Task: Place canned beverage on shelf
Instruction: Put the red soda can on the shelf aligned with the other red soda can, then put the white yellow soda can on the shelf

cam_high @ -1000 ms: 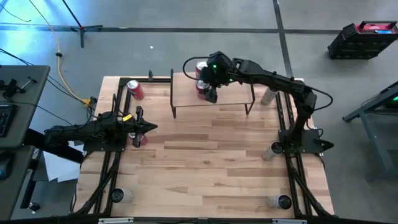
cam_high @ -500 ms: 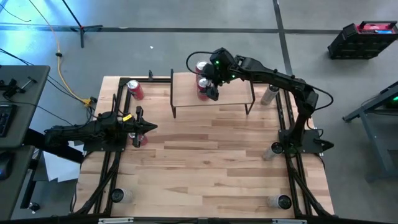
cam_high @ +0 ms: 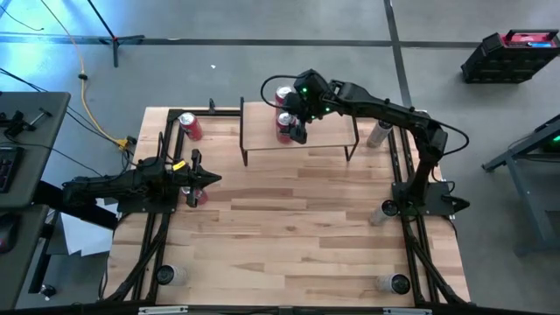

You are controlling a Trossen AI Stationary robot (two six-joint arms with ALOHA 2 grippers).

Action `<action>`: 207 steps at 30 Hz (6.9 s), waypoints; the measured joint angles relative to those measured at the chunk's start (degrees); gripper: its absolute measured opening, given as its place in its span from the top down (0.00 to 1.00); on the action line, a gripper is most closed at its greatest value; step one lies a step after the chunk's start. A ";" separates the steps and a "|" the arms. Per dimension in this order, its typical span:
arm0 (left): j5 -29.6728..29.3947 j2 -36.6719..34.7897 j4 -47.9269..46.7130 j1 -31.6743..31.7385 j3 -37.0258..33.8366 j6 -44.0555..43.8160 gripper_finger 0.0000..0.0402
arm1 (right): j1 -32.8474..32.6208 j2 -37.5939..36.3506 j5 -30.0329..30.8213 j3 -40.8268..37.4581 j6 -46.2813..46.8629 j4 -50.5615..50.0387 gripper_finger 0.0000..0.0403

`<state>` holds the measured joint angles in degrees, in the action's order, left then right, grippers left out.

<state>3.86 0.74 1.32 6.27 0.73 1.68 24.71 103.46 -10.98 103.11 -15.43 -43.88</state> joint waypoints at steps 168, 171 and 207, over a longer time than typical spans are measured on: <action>0.00 -0.01 0.00 0.00 0.00 0.01 0.99 | -54.25 -38.29 10.28 -48.00 99.86 -38.15 0.16; 0.00 0.00 0.00 0.02 0.00 0.01 0.99 | -53.86 -38.27 10.29 -48.15 98.96 -37.23 0.20; 0.00 -0.01 0.00 0.02 0.00 0.01 0.99 | -40.22 -3.13 15.26 -6.75 21.74 -30.10 0.40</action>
<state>3.86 0.73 1.32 6.28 0.73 1.69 -15.51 100.33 4.28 96.36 6.31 -73.98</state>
